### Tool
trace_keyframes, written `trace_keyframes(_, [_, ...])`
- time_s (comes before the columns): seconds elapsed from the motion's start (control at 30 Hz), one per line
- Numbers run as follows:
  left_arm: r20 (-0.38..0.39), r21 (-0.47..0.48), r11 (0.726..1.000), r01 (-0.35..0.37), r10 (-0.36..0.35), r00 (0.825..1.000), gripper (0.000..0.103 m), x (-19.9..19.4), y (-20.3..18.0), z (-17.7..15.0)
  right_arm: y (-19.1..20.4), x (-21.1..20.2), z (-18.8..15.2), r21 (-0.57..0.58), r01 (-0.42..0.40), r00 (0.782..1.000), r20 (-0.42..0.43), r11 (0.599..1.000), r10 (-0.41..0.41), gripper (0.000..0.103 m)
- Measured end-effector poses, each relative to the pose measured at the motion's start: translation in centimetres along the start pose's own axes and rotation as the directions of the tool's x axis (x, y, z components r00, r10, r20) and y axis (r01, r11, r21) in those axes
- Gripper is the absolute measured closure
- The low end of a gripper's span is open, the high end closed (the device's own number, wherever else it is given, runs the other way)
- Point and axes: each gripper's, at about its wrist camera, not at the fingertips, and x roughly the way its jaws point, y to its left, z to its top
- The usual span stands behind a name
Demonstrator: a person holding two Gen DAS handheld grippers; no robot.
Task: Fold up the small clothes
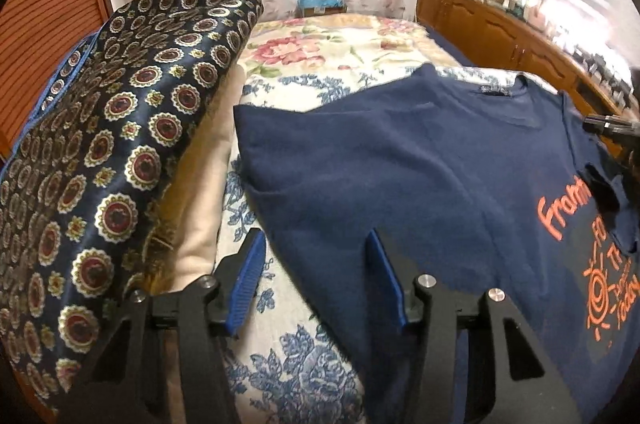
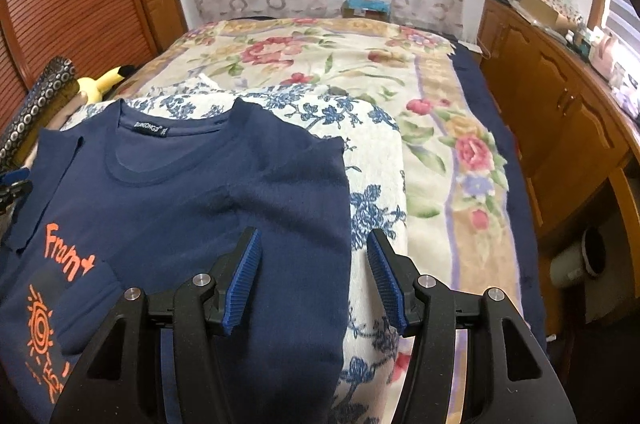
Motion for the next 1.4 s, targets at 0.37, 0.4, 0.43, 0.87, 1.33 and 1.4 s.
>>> trace_keyframes(0.37, [0.006,-0.039,0.999,0.024,-0.024,1.000,0.050,0.6,0.3,0.7,-0.2,0.7,-0.4,0.005,-0.018,1.000,0.019,1.000,0.018,0.043])
trace_keyframes(0.4, [0.008,-0.041,0.999,0.024,-0.023,1.000,0.050,0.6,0.4,0.8,-0.3,0.7,-0.4,0.003,-0.016,1.000,0.019,1.000,0.016,0.043])
trace_keyframes(0.43, [0.012,-0.046,0.999,0.025,-0.024,1.000,0.050,0.7,0.4,0.8,-0.4,0.7,-0.4,0.004,-0.018,1.000,0.020,1.000,0.018,0.043])
trace_keyframes(0.87, [0.031,-0.115,0.991,0.070,-0.067,0.997,0.058,1.1,1.4,1.5,-0.3,0.7,-0.4,0.003,-0.018,1.000,0.020,1.000,0.018,0.043])
trace_keyframes(1.33, [0.060,-0.073,0.993,0.090,-0.086,0.995,0.100,1.0,0.7,2.0,-0.3,0.7,-0.4,0.002,-0.018,1.000,0.020,1.000,0.018,0.043])
trace_keyframes(1.4, [0.079,-0.067,0.992,0.103,-0.098,0.992,0.101,0.4,0.4,2.2,-0.3,0.7,-0.4,-0.018,-0.024,0.999,0.021,1.000,0.024,0.045])
